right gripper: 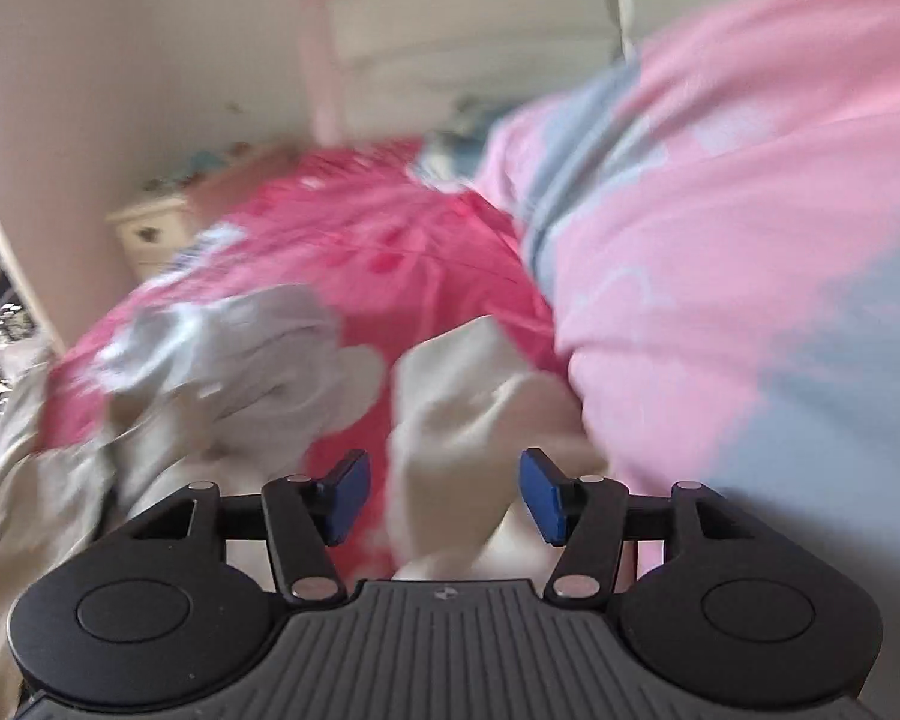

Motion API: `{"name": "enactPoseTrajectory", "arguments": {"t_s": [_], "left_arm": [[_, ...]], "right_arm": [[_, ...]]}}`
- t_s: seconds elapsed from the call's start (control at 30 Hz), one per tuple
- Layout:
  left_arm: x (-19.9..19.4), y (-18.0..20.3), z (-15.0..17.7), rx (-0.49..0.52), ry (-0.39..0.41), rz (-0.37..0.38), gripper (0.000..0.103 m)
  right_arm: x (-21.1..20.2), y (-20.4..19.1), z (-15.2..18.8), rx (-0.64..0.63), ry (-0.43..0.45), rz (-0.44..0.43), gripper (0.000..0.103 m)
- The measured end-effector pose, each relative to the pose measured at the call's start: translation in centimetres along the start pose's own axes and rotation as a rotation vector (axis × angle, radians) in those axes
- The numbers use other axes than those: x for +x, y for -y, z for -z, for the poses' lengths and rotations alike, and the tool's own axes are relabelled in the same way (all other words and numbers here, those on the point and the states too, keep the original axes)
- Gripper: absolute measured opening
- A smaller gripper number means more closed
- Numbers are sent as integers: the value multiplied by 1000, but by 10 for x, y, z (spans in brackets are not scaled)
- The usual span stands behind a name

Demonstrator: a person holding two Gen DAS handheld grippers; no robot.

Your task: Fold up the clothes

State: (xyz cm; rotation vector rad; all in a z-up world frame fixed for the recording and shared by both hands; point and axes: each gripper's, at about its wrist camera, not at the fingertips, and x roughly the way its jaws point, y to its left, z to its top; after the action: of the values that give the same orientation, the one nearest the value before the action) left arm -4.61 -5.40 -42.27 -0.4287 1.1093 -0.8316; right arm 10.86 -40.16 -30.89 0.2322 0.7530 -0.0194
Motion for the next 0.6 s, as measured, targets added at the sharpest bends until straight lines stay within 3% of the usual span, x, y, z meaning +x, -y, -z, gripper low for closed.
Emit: {"name": "enactPoseTrajectory", "arguments": {"t_s": [0.17,0.23,0.33,0.37,0.47,0.6], "left_arm": [[-8,0,-8,-28,-8,-47,40],[-15,1,-12,-29,-14,-67,40],[-18,5,-13,-17,-12,-112,40],[-18,6,-13,-13,-13,-124,40],[-19,7,-14,-17,-8,-147,40],[-23,7,-13,-26,7,-155,40]], "right_arm": [[84,2,-25,-26,-140,107,75],[103,1,-22,-33,-222,148,74],[106,1,-14,-5,-279,152,33],[98,2,-14,11,-270,146,7],[53,9,-21,42,-170,112,7],[-41,11,-23,86,-19,-5,7]]}}
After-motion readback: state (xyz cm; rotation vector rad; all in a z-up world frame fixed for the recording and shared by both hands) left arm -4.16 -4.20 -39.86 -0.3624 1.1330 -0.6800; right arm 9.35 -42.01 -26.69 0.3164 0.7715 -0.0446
